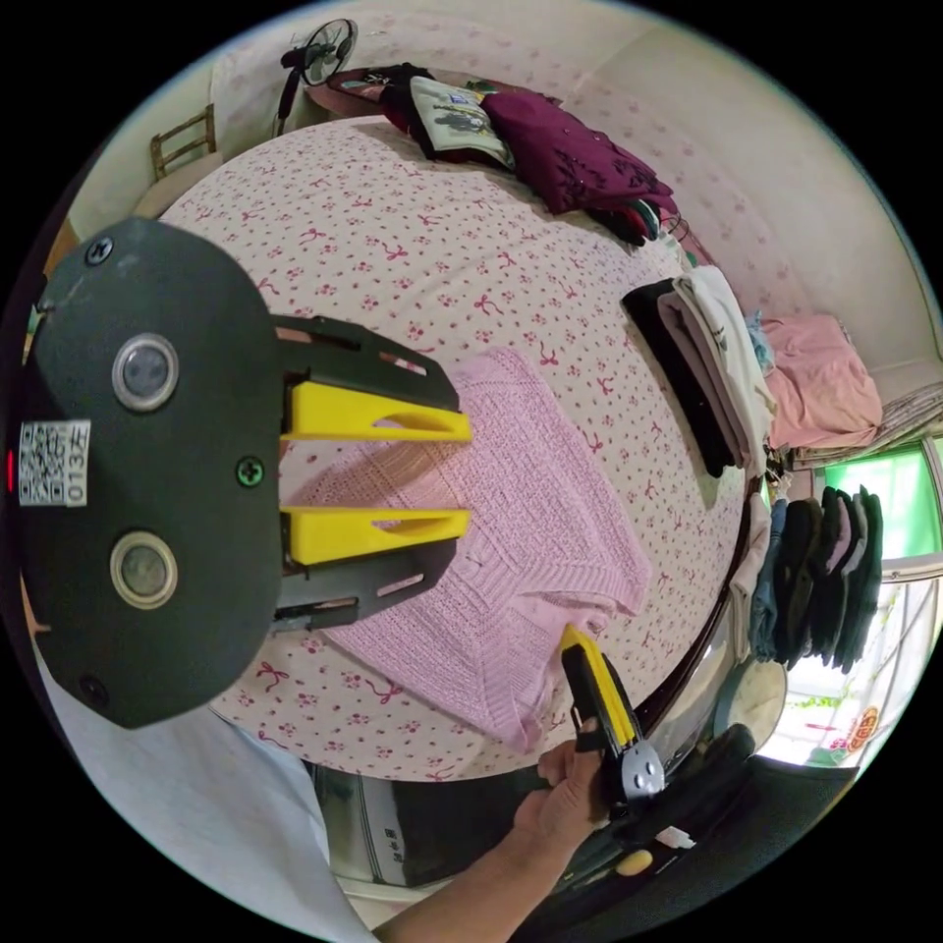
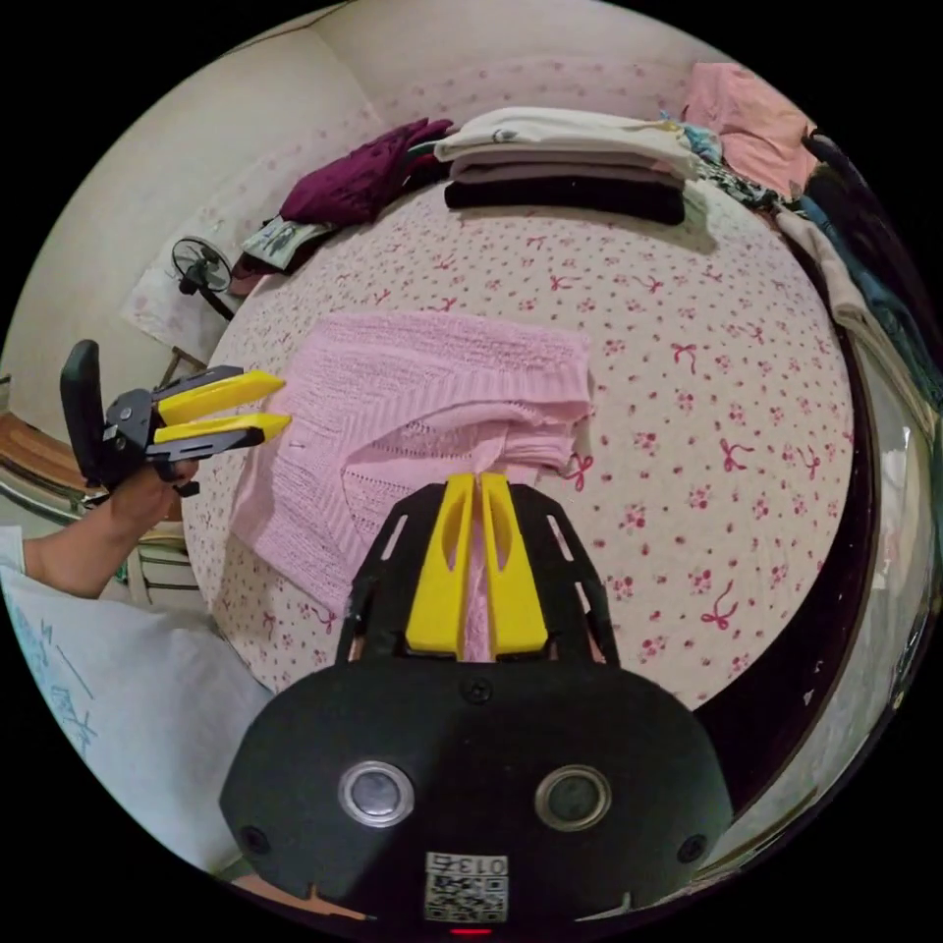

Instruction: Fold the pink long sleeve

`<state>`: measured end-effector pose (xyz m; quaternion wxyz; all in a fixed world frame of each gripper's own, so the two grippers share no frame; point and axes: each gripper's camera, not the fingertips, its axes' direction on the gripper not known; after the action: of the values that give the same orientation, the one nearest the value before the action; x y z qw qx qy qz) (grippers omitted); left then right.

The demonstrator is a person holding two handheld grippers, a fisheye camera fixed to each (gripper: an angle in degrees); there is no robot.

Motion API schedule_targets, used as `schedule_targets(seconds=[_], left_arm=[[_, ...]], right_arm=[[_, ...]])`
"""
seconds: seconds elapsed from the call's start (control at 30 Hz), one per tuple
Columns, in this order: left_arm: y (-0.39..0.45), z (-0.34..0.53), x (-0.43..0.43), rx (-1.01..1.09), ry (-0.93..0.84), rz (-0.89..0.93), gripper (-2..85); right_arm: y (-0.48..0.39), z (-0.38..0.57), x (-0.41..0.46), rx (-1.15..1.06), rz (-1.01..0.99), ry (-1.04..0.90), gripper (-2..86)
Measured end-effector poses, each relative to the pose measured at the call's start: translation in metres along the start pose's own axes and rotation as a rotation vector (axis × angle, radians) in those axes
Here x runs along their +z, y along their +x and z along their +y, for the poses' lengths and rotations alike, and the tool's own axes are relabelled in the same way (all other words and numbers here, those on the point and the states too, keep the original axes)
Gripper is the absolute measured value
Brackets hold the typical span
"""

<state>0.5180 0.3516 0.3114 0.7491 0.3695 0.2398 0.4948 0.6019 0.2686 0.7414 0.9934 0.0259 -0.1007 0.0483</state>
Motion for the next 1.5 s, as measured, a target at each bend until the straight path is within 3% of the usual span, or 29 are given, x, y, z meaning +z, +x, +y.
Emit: schedule_targets(seconds=[0.17, 0.3, 0.6, 0.77, 0.93, 1.07, 1.2, 1.33, 1.5], left_arm=[[0.007, -0.002, -0.003, 0.003, 0.000, -0.010, 10.3], [0.013, -0.009, 0.002, 0.018, -0.013, -0.011, 10.3], [0.043, -0.016, -0.024, 0.077, 0.064, -0.032, 9.2], [0.063, -0.023, 0.007, 0.137, -0.025, -0.038, 9.3], [0.062, -0.037, -0.008, 0.121, 0.033, -0.029, 8.2], [0.067, -0.064, -0.010, 0.139, 0.076, 0.002, 7.9], [0.084, -0.104, 0.004, 0.227, 0.084, 0.024, 7.3], [0.092, -0.134, 0.028, 0.276, 0.037, 0.041, 7.5], [0.091, -0.145, 0.071, 0.266, -0.086, 0.081, 8.0]], right_arm=[[-0.003, 0.023, -0.031, 0.057, 0.034, 0.144, 1.1], [0.002, 0.032, -0.009, 0.090, 0.006, 0.051, 1.3], [-0.035, 0.051, -0.047, 0.054, 0.124, 0.228, 0.9], [-0.056, 0.053, -0.001, -0.020, 0.142, 0.012, 0.2], [-0.047, 0.064, -0.024, 0.063, 0.199, 0.099, 0.0], [-0.064, 0.065, -0.033, -0.008, 0.140, 0.189, 0.0], [-0.073, 0.060, 0.000, -0.039, 0.153, 0.008, 0.1], [-0.067, 0.058, -0.011, -0.018, 0.157, 0.014, 0.2], [-0.052, 0.034, -0.035, 0.025, 0.182, 0.190, 1.4]])
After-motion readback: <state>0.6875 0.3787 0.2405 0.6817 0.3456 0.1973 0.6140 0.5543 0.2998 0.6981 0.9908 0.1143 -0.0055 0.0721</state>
